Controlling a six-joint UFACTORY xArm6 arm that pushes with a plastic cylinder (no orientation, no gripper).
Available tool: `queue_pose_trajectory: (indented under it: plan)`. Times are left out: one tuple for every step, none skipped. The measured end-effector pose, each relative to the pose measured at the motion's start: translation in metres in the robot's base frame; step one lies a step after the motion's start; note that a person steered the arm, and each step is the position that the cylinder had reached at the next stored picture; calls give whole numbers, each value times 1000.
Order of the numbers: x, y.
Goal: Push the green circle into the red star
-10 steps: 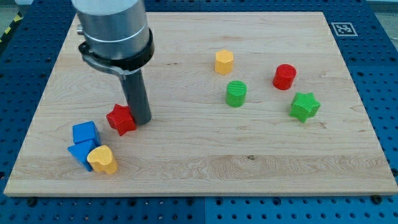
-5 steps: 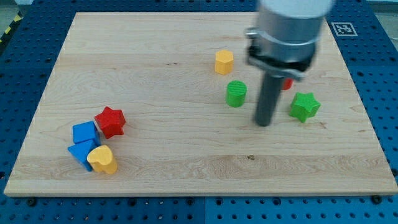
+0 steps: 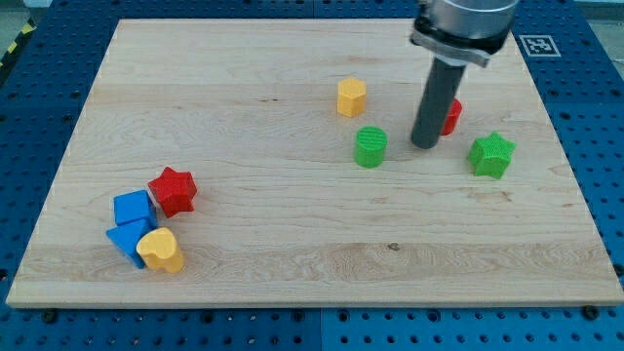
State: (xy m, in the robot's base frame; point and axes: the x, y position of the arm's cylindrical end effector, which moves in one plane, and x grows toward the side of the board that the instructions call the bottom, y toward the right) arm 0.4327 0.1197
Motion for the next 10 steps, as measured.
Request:
queue_pose_trajectory:
  plan:
    - [0,-33]
    - [0,-63]
    - [7,-85]
    - [29,-94]
    - [52,-95]
    - [70,-95]
    - [71,-103]
    - [82,-114]
    - [96,-124]
    - [111,-132]
